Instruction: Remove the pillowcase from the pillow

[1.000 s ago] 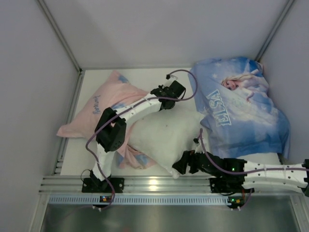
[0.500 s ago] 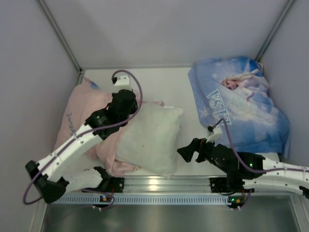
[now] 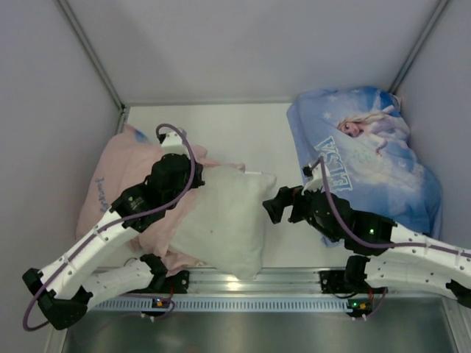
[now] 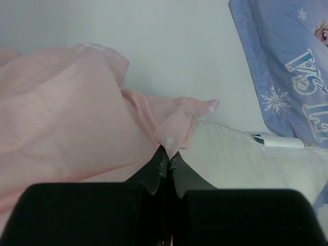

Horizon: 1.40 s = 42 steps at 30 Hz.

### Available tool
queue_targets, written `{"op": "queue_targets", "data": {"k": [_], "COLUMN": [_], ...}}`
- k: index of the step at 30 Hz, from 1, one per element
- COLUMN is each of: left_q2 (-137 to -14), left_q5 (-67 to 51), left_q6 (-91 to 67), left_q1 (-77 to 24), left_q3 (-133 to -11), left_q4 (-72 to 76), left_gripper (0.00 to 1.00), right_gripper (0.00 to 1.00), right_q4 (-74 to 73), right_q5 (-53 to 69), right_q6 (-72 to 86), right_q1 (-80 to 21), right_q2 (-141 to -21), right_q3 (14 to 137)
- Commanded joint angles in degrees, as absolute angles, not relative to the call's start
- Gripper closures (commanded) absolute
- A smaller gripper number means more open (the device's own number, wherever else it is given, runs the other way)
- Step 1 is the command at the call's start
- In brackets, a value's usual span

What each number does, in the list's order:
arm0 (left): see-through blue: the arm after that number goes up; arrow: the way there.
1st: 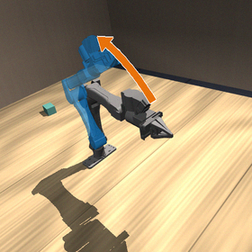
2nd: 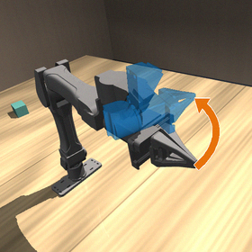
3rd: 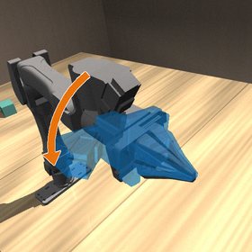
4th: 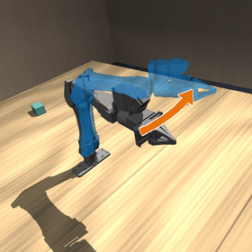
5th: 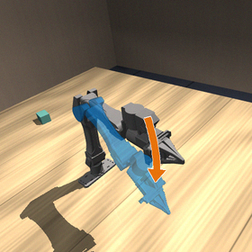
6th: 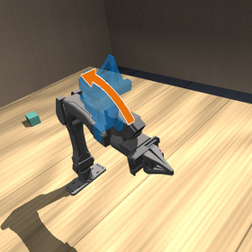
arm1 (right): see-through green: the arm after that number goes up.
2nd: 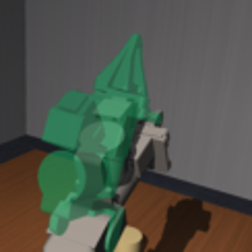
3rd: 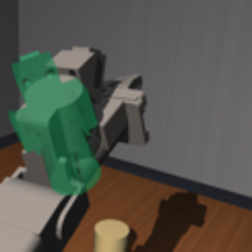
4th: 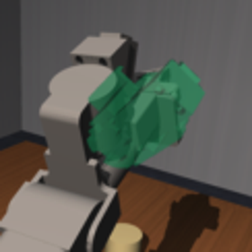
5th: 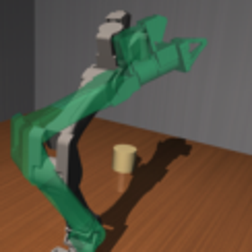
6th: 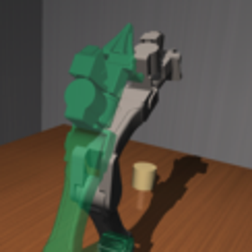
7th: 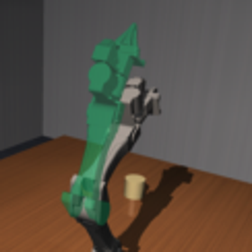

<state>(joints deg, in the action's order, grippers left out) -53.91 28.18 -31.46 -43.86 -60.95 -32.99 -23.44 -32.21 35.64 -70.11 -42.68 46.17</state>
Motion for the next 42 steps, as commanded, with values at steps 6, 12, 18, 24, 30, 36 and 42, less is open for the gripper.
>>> {"op": "queue_targets", "data": {"k": [6,12,18,24,30,36,42], "left_q2": [-48.87,-49.13,-48.43,-48.25,-48.16,-48.16,-52.20], "left_q5": [26.98,26.72,27.16,27.16,26.98,27.77,29.97], "left_q6": [-33.05,-33.22,-32.96,-32.61,-32.61,-31.82,-31.64], "left_q1": [-43.68,-43.68,-43.68,-43.68,-43.68,-43.68,-43.68], "left_q3": [-61.35,-61.26,-60.64,-60.64,-59.94,-59.77,-59.85], "left_q4": [-31.64,-32.08,-31.99,-32.26,-32.34,-32.60,-33.05], "left_gripper": [1.00,1.00,1.00,1.00,1.00,1.00,1.00], "right_gripper": [0.00,0.01,0.01,0.00,0.29,1.00,1.00], "right_q4": [-6.00,3.51,8.52,9.49,11.86,13.45,6.71], "right_q5": [-5.83,11.41,16.17,14.15,13.35,12.92,8.45], "right_q6": [29.54,25.93,24.79,25.31,26.02,26.54,29.00], "right_q1": [-53.62,-51.77,-50.54,-49.57,-49.31,-49.31,-49.31], "right_q2": [-45.27,-48.51,-53.69,-60.90,-67.84,-65.67,-52.86], "right_q3": [41.50,39.99,39.46,40.95,42.80,41.49,38.15]}}
